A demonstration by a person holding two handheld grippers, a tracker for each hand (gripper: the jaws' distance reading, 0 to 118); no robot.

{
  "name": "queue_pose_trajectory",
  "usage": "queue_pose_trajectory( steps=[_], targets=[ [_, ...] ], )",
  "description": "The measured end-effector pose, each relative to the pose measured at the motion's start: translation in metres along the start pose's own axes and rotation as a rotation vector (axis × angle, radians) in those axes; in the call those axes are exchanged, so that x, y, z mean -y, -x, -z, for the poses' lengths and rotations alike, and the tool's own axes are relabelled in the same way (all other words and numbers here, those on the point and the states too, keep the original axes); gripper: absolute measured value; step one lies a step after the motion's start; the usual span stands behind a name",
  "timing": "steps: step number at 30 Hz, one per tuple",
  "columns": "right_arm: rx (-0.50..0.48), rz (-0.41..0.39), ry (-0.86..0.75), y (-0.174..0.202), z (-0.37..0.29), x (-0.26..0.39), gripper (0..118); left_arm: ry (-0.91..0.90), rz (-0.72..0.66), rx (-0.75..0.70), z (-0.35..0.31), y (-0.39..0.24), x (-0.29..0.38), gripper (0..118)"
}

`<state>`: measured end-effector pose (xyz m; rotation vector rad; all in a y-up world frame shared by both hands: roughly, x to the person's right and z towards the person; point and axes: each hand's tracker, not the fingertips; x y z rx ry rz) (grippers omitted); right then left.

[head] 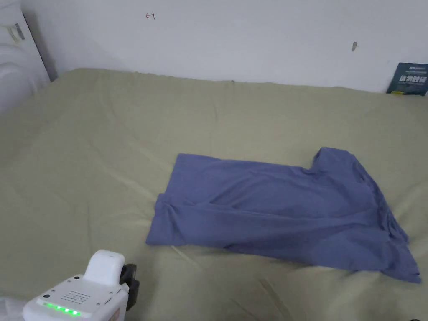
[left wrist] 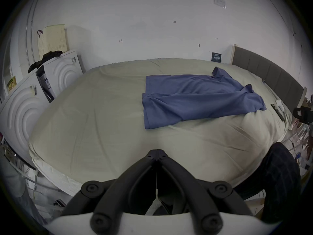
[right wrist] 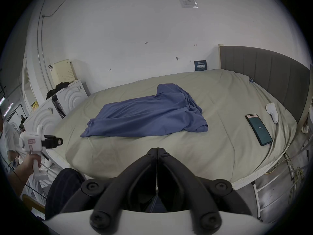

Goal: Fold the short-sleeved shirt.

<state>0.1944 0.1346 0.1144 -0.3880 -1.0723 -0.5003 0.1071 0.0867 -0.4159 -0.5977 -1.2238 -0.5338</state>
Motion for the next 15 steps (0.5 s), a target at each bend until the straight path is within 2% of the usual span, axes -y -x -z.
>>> queue_pose_trajectory(
  steps=[2,3,4,5,10,14,15],
  targets=[
    [0.003,0.002,0.004,0.0,0.0,0.0,2,-0.005,0.007,-0.018,0.002,-0.013,-0.011,4],
    [0.002,0.005,0.007,-0.002,-0.001,0.0,2,0.006,0.001,-0.018,0.015,-0.013,-0.019,38],
    [0.005,0.009,0.012,-0.003,0.0,0.0,2,0.02,-0.002,-0.014,0.026,-0.012,-0.024,78],
    [0.01,0.012,0.014,-0.003,0.001,0.0,2,0.03,0.003,-0.031,0.032,-0.014,-0.03,105],
    [0.029,0.036,0.029,-0.009,0.005,-0.003,2,0.096,-0.005,-0.032,0.091,-0.009,-0.053,106],
    [0.048,0.042,0.044,-0.014,0.006,-0.004,2,0.159,-0.072,-0.026,0.128,-0.004,-0.065,106],
    [0.053,0.046,0.048,-0.014,0.006,-0.003,2,0.175,-0.085,-0.026,0.137,-0.004,-0.068,102]
  ],
)
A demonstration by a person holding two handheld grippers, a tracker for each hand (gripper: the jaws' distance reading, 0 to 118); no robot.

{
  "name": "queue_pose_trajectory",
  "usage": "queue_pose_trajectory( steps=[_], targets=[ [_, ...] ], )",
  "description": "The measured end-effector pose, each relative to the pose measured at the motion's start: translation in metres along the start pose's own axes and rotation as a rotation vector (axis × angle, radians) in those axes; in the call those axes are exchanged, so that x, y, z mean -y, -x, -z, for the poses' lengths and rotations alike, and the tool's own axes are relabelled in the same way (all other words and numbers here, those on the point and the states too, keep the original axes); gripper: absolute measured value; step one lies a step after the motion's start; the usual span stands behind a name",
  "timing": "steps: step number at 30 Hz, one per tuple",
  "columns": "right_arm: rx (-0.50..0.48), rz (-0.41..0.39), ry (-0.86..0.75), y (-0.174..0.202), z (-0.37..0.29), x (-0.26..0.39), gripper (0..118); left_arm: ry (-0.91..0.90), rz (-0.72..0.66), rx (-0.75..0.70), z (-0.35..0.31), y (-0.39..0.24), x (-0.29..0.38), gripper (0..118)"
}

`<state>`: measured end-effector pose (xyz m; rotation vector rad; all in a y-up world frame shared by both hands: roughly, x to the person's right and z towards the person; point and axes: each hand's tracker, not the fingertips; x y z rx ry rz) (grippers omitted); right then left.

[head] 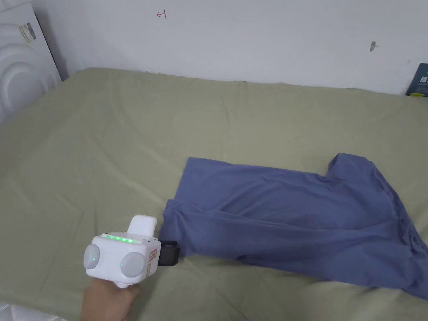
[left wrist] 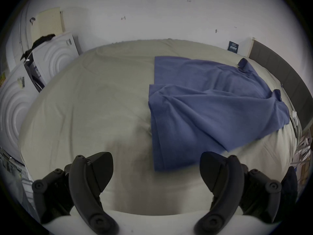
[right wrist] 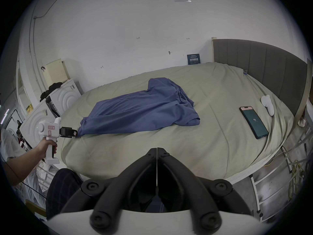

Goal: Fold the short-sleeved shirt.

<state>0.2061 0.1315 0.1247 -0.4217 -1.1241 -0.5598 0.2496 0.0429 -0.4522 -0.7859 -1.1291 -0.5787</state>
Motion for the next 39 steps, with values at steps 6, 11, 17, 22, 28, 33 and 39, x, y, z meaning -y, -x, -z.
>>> queue_pose_trajectory(
  steps=[6,11,17,22,28,33,39],
  targets=[
    [0.025,0.009,0.021,-0.007,0.006,-0.003,2,0.014,0.063,0.047,-0.025,-0.007,0.008,23],
    [0.048,-0.01,0.065,-0.021,0.033,-0.012,2,-0.01,0.007,0.067,-0.028,-0.02,0.001,5],
    [0.027,-0.076,0.115,-0.055,0.101,-0.042,114,-0.046,-0.054,0.139,-0.029,-0.002,-0.014,5],
    [0.094,-0.068,0.188,-0.087,0.169,-0.071,118,-0.059,-0.06,0.135,-0.042,-0.009,-0.023,5],
    [0.174,-0.111,0.301,-0.106,0.223,-0.088,118,-0.035,-0.045,0.122,-0.036,-0.011,-0.028,5],
    [0.119,-0.164,0.326,-0.097,0.231,-0.082,31,-0.005,-0.063,0.121,-0.028,-0.01,-0.027,5],
    [0.073,-0.128,0.318,-0.083,0.209,-0.1,6,0.01,-0.07,0.12,-0.033,-0.005,-0.026,5]
  ],
)
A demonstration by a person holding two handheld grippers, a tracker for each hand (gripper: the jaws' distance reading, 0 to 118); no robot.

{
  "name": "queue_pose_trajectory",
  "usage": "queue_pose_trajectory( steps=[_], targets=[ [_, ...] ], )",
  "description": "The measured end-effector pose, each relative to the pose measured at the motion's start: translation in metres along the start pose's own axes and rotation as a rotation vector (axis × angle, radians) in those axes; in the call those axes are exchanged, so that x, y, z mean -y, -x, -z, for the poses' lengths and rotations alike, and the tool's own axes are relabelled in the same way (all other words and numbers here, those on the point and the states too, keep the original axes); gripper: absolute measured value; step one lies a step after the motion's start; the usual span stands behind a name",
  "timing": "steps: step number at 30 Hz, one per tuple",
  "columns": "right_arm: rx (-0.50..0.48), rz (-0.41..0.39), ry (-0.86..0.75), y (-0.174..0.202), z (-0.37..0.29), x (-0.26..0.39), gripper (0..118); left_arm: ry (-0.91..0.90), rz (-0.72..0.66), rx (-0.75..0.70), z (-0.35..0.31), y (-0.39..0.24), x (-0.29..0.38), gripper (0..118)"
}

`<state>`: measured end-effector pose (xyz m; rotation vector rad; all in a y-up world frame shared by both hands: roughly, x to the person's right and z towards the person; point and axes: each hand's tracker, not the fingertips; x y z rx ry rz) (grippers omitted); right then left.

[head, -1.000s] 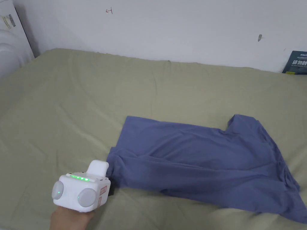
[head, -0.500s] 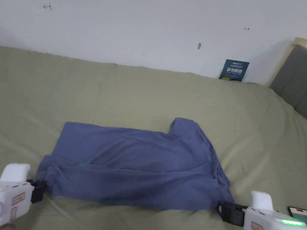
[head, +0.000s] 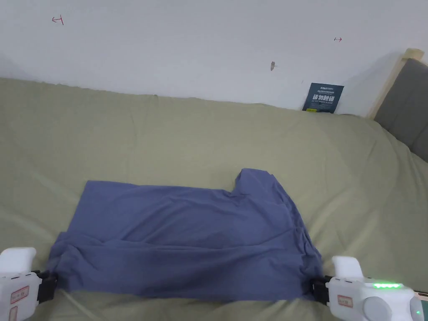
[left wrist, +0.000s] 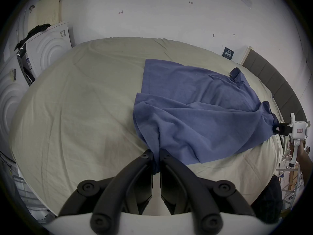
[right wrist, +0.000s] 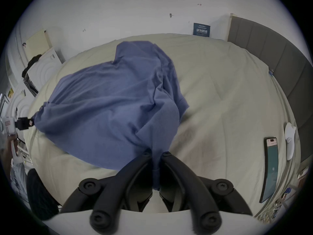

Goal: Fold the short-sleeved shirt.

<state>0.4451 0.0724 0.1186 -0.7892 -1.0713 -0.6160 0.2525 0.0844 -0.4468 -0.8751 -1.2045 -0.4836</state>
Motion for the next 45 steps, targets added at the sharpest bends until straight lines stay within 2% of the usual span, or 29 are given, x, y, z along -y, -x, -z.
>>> queue_pose_trajectory(
  steps=[5,9,15,16,18,22,23,24,25,26,27,28,30,33,35,37,38,39,40,41,42,44,45],
  targets=[
    [-0.112,0.144,-0.009,-0.017,-0.042,-0.012,6,-0.06,-0.038,0.053,-0.038,0.005,-0.004,5],
    [-0.103,0.065,-0.048,-0.012,-0.084,-0.008,6,-0.074,-0.031,0.076,-0.072,0.004,0.001,5],
    [-0.144,0.08,-0.02,-0.021,-0.122,0.025,6,-0.088,-0.023,0.1,-0.059,0.017,0.014,5],
    [-0.142,0.075,-0.001,-0.021,-0.122,0.034,6,-0.072,-0.022,0.096,-0.103,0.019,0.033,5],
    [-0.123,0.063,0.031,-0.021,-0.115,0.053,6,-0.035,-0.011,0.082,-0.105,0.021,0.05,5],
    [-0.14,0.125,0.047,-0.02,-0.093,0.084,8,0.013,-0.036,0.051,-0.093,0.004,0.07,5],
    [-0.136,0.123,0.024,-0.019,-0.09,0.09,17,0.004,-0.034,0.039,-0.089,0.003,0.074,6],
    [-0.116,0.099,-0.024,-0.019,-0.09,0.095,54,-0.013,-0.043,0.019,-0.087,0.003,0.079,10],
    [-0.117,0.105,-0.043,-0.021,-0.088,0.099,90,-0.026,-0.061,0.013,-0.087,0.003,0.082,24],
    [-0.122,0.122,-0.034,-0.023,-0.088,0.102,115,-0.036,-0.072,0.005,-0.086,0.002,0.086,48],
    [-0.137,0.156,-0.042,-0.025,-0.092,0.106,118,-0.077,-0.069,-0.023,-0.095,0.002,0.086,80],
    [-0.146,0.183,-0.09,-0.025,-0.102,0.11,118,-0.103,-0.05,-0.045,-0.102,0.0,0.089,87],
    [-0.138,0.196,-0.151,-0.018,-0.126,0.113,118,-0.208,0.024,-0.075,-0.131,-0.01,0.095,87],
    [-0.072,0.194,-0.283,0.008,-0.163,0.119,118,-0.396,0.007,-0.068,-0.162,-0.006,0.102,87],
    [-0.091,0.174,-0.414,0.028,-0.184,0.124,118,-0.525,0.019,-0.058,-0.185,-0.022,0.106,87],
    [-0.07,0.127,-0.497,0.056,-0.2,0.124,118,-0.596,0.064,-0.083,-0.201,-0.045,0.109,87],
    [-0.078,0.103,-0.514,0.065,-0.204,0.124,115,-0.625,0.073,-0.094,-0.205,-0.05,0.109,87],
    [-0.112,0.086,-0.522,0.073,-0.208,0.123,96,-0.588,0.061,-0.092,-0.204,-0.053,0.105,81],
    [-0.127,0.08,-0.521,0.08,-0.209,0.122,62,-0.57,0.064,-0.075,-0.203,-0.055,0.1,65],
    [-0.113,0.084,-0.514,0.086,-0.207,0.119,22,-0.547,0.063,-0.059,-0.201,-0.056,0.097,35],
    [-0.095,0.066,-0.515,0.093,-0.206,0.117,0,-0.523,0.066,-0.05,-0.196,-0.056,0.093,0],
    [-0.031,0.021,-0.504,0.101,-0.202,0.112,0,-0.497,0.085,-0.069,-0.185,-0.059,0.086,0],
    [-0.05,0.026,-0.513,0.102,-0.199,0.11,0,-0.501,0.098,-0.068,-0.18,-0.059,0.083,0]
  ],
)
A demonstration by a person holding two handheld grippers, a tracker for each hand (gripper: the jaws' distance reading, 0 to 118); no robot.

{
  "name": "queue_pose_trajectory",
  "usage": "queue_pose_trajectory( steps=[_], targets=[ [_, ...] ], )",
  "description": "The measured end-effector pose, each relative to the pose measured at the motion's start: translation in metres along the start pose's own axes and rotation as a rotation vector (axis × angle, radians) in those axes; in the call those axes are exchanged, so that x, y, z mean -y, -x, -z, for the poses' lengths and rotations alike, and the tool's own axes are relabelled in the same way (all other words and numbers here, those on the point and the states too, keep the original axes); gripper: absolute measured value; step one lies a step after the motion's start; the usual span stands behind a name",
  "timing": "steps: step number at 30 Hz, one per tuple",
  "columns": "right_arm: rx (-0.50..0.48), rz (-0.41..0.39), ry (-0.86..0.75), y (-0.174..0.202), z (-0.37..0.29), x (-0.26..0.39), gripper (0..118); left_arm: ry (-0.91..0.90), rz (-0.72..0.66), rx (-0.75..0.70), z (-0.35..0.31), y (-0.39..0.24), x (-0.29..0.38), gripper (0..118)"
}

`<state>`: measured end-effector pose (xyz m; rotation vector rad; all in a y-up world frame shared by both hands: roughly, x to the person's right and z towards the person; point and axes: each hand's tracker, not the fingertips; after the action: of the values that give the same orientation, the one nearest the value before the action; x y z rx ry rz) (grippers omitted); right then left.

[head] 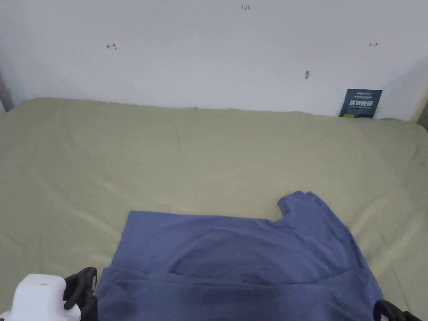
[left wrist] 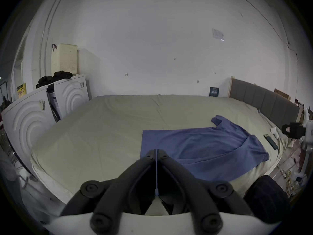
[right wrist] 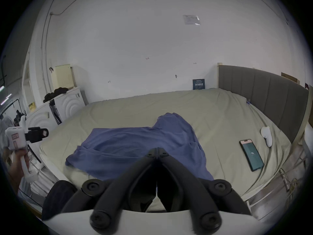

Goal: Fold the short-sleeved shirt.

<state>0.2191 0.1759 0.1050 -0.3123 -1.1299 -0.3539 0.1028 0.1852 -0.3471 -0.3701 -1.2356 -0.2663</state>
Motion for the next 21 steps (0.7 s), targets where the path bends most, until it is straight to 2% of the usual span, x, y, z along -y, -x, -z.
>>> queue_pose_trajectory(
  steps=[1,5,7,15,16,17,18,19,21],
  targets=[
    [-0.047,0.011,0.019,-0.001,0.004,-0.002,0,0.005,0.014,0.006,0.007,-0.001,-0.001,0],
    [-0.051,0.005,0.046,0.0,0.016,-0.002,0,0.115,0.038,-0.011,0.019,-0.001,-0.001,0],
    [-0.054,0.013,0.065,-0.002,0.026,-0.001,0,0.171,0.03,-0.011,0.099,0.004,-0.021,0],
    [-0.019,0.028,0.152,-0.011,0.066,0.006,0,0.314,-0.002,-0.025,0.288,0.054,-0.035,0],
    [-0.013,0.032,0.16,-0.013,0.069,0.005,0,0.348,-0.01,-0.024,0.309,0.058,-0.034,15],
    [-0.006,0.036,0.168,-0.015,0.073,0.005,0,0.374,-0.016,-0.023,0.331,0.062,-0.035,43],
    [0.0,0.039,0.173,-0.016,0.076,0.005,0,0.419,-0.025,-0.02,0.338,0.062,-0.035,90],
    [0.009,0.041,0.182,-0.017,0.08,0.006,0,0.518,-0.035,-0.019,0.362,0.064,-0.03,104],
    [0.016,0.042,0.199,-0.019,0.085,0.006,0,0.488,-0.022,-0.018,0.378,0.062,-0.022,105]
  ],
)
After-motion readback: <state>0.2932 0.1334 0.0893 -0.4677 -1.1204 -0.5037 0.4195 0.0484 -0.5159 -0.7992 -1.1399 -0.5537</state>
